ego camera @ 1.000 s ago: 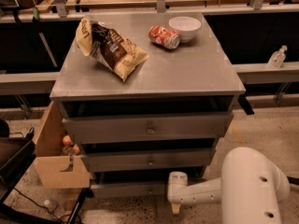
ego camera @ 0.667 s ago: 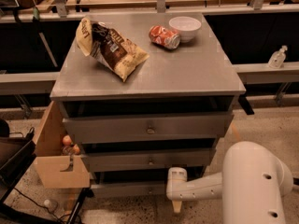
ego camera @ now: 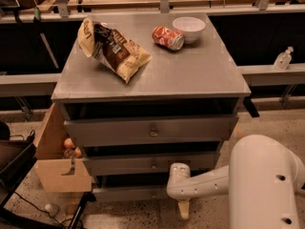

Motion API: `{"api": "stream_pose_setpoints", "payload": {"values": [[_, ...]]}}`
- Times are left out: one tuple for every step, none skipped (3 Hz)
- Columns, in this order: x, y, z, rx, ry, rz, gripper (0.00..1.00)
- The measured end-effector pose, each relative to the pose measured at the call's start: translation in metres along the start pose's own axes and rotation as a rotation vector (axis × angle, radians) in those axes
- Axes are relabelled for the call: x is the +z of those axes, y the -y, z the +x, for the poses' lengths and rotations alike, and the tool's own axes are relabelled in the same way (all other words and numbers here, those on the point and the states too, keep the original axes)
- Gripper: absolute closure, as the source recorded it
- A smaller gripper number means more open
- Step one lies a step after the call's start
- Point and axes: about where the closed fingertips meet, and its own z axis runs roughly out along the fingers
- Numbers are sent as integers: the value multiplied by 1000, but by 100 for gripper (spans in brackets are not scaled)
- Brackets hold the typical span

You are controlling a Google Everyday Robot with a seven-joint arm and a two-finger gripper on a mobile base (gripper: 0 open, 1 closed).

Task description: Open bottom drawer

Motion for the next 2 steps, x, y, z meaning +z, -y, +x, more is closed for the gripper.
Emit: {"api": "stream_pose_setpoints", "payload": {"values": [[2,-5,7,19,7,-29,0],[14,-4,14,31,58,-48,0]]}}
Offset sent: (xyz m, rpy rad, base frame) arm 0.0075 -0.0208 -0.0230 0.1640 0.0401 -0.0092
